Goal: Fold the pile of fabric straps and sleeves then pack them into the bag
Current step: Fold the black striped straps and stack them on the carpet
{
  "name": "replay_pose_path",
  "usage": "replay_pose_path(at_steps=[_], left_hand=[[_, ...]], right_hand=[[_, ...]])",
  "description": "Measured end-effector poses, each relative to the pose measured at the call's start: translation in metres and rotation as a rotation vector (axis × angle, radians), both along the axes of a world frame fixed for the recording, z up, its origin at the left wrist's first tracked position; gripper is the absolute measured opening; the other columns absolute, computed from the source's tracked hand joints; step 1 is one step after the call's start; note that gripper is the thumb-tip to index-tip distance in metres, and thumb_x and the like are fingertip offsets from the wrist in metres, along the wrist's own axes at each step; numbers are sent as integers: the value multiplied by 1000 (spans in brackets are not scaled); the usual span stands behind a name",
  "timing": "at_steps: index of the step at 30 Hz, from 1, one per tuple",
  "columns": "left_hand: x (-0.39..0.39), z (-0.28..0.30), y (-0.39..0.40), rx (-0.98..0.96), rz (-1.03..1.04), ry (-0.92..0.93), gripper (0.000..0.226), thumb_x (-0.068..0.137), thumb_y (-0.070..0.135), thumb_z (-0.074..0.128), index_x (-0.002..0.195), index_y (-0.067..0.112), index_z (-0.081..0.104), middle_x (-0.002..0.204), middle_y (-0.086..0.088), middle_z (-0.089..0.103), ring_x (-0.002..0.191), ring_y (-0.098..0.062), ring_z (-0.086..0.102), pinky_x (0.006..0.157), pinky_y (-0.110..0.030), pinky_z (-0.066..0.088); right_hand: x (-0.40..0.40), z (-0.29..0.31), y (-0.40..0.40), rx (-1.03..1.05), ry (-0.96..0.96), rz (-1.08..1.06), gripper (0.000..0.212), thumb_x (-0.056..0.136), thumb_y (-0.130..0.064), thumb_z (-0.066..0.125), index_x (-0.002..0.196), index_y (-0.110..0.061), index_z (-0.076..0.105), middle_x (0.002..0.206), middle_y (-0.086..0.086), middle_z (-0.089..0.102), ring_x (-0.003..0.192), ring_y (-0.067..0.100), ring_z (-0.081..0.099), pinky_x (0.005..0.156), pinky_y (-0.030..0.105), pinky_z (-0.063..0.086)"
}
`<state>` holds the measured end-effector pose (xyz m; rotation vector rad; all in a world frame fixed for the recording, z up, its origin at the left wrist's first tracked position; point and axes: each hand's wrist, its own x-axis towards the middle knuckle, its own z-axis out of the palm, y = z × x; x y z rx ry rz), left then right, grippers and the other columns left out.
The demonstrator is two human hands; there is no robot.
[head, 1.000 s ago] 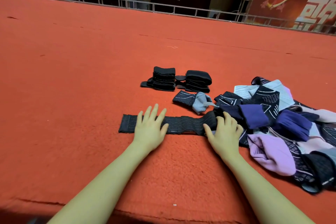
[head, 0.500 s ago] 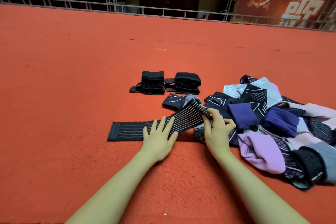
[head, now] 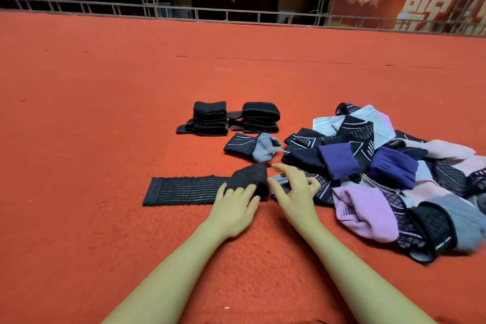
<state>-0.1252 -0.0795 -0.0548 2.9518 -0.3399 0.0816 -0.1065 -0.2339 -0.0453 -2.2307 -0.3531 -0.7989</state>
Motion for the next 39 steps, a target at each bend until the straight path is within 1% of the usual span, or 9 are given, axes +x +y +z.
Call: replay_pose_path(at_steps=[6,12,19,21,25,27,32,36,39], left_hand=[[-8,-5,3,-209,196,-417,56,86,46,35,122,4,45,107,-18,58,95,-37,60,89,-47,47],[-9,-9,22,-211,260,-663,50,87,38,44,127,9,40,136,-21,35,123,-38,37,99,-49,28],[-6,-3,53,71,191,-130,73,86,53,5,135,27,53,146,-3,45,136,-26,38,110,-45,21],[-5,-3,54,-8,214,-106,69,87,50,9,121,24,65,129,-5,61,121,-27,55,103,-46,34],[8,-2,52,33,349,-297,26,80,36,67,74,11,70,73,-6,64,66,-29,61,64,-38,48],[10,4,47,32,398,-234,31,76,38,74,79,8,69,79,-9,61,72,-30,59,66,-39,45],[16,2,35,-28,432,-162,41,99,44,38,124,15,49,126,-4,46,117,-27,42,95,-39,30],[18,0,31,-84,475,-139,36,99,39,41,122,14,52,126,-4,45,118,-26,41,97,-38,28],[15,2,30,-103,420,-316,22,88,28,64,99,9,62,101,-8,58,94,-28,55,86,-42,36]], right_hand=[[4,1,9,-68,72,-24,47,84,-53,35,116,-31,61,110,-23,54,106,2,44,78,25,13],[12,0,24,-390,75,151,56,85,-58,33,128,-32,57,136,-17,51,122,3,38,89,31,12],[16,-4,40,-670,136,190,65,85,-57,18,112,-27,68,126,-12,62,125,13,49,95,38,12],[16,-7,38,-620,35,38,45,87,-46,33,91,-24,72,107,-9,69,107,16,60,89,36,19],[19,-12,30,-622,3,-195,38,82,-40,39,81,-16,68,112,4,68,105,23,58,89,38,24],[19,-15,30,-663,43,-230,43,80,-42,38,83,-11,68,117,9,66,108,26,59,90,40,25],[18,-20,31,-652,83,-250,47,79,-46,38,86,-11,69,115,9,66,106,25,61,90,39,26],[17,-22,30,-630,62,-219,46,80,-47,39,90,-13,69,114,6,66,105,23,57,88,39,26],[14,-20,31,-630,94,-236,51,81,-49,39,93,-10,69,116,9,66,105,26,60,89,39,26]])
